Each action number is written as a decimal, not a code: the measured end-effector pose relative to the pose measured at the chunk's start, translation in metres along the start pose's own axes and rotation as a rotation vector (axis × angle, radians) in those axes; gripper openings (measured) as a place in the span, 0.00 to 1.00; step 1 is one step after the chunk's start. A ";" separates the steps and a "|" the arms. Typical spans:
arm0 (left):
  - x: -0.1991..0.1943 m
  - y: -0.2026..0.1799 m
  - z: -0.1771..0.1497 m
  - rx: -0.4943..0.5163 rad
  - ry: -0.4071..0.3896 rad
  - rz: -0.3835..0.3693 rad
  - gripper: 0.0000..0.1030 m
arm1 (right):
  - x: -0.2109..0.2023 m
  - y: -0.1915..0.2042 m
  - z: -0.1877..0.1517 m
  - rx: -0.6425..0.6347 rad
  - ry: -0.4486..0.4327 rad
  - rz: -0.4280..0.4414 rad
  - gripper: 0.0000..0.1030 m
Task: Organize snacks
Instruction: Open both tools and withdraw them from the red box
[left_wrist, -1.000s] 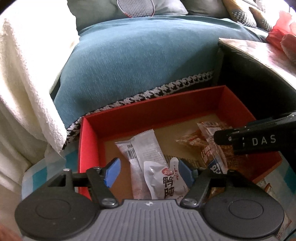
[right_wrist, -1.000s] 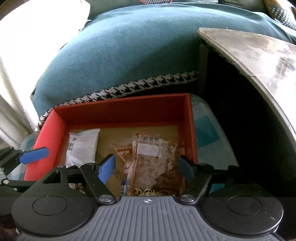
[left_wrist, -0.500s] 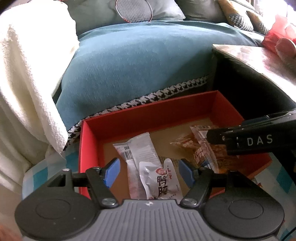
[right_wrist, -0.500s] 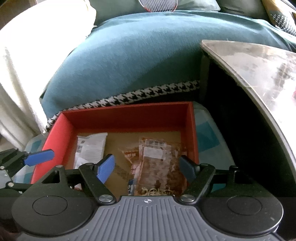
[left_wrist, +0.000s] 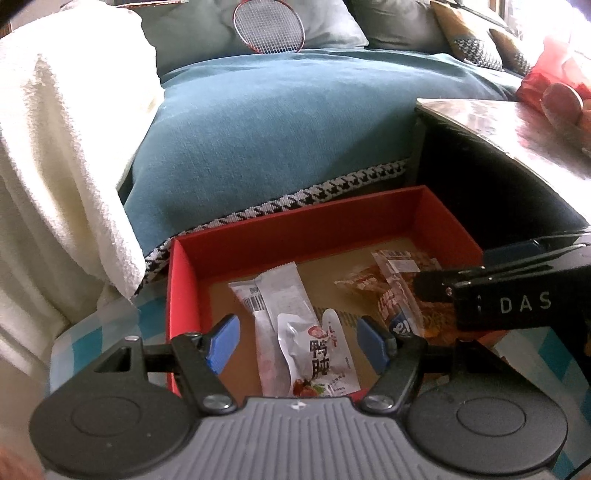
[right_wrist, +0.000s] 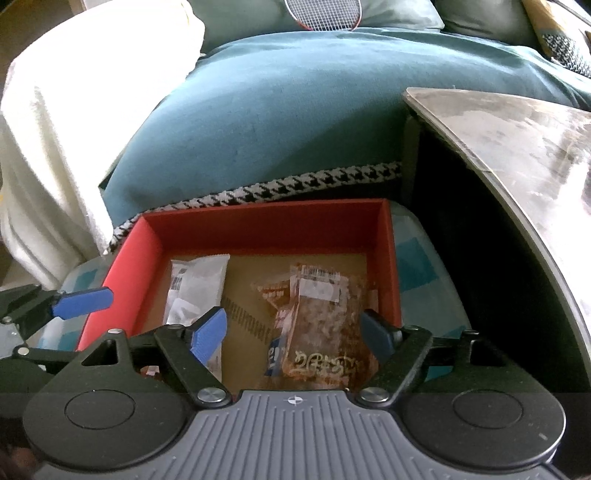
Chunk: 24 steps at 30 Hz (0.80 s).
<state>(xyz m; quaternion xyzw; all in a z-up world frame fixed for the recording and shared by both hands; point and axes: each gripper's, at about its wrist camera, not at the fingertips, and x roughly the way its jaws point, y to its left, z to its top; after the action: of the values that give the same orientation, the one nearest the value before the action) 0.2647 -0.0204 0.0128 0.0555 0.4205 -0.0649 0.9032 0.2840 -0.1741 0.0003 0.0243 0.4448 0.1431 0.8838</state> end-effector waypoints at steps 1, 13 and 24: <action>-0.001 0.000 0.000 -0.002 -0.001 -0.002 0.63 | -0.002 0.000 -0.001 0.004 -0.001 0.001 0.82; -0.016 -0.003 -0.010 -0.011 0.001 -0.029 0.63 | -0.019 0.007 -0.017 0.010 -0.007 0.020 0.82; -0.029 -0.004 -0.028 -0.013 0.020 -0.058 0.63 | -0.033 0.007 -0.036 0.042 0.004 0.028 0.84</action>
<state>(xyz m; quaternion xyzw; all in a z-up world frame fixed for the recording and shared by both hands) 0.2247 -0.0178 0.0167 0.0378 0.4316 -0.0879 0.8970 0.2351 -0.1798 0.0055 0.0488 0.4490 0.1462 0.8801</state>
